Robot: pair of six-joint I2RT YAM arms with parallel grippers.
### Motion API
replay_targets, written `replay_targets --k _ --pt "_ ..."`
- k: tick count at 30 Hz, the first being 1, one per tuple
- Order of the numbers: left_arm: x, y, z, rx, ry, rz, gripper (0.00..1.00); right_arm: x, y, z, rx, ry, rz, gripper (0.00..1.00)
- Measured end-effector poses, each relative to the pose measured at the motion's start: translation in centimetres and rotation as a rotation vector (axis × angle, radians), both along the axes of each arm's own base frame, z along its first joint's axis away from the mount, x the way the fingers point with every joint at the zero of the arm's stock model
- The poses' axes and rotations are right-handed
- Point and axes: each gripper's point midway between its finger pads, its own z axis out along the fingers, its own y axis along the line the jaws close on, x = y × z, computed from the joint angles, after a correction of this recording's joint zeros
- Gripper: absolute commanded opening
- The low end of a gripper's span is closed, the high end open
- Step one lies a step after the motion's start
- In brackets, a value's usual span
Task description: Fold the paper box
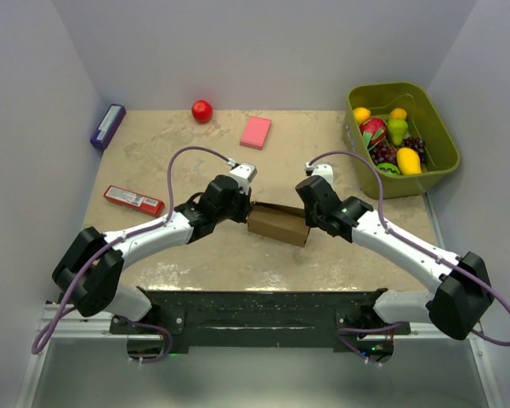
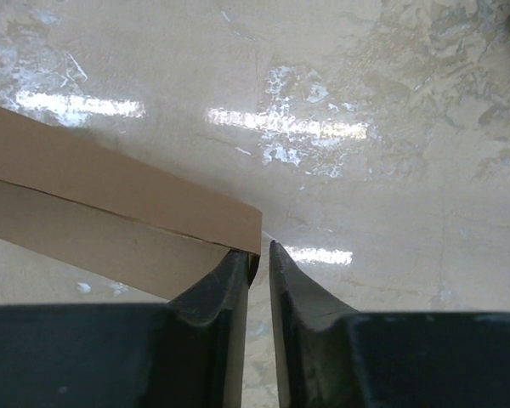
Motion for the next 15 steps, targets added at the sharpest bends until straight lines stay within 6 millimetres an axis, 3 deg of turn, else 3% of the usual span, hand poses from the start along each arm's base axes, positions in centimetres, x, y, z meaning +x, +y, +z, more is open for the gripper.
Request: replay_targets --k 5,15 --pt "-0.03 -0.04 0.00 -0.002 0.001 -0.002 0.00 0.19 0.14 -0.22 0.019 -0.010 -0.015 0.00" --pt "-0.12 -0.14 0.00 -0.002 0.002 -0.003 0.00 0.67 0.43 -0.31 0.070 -0.028 -0.062 0.00"
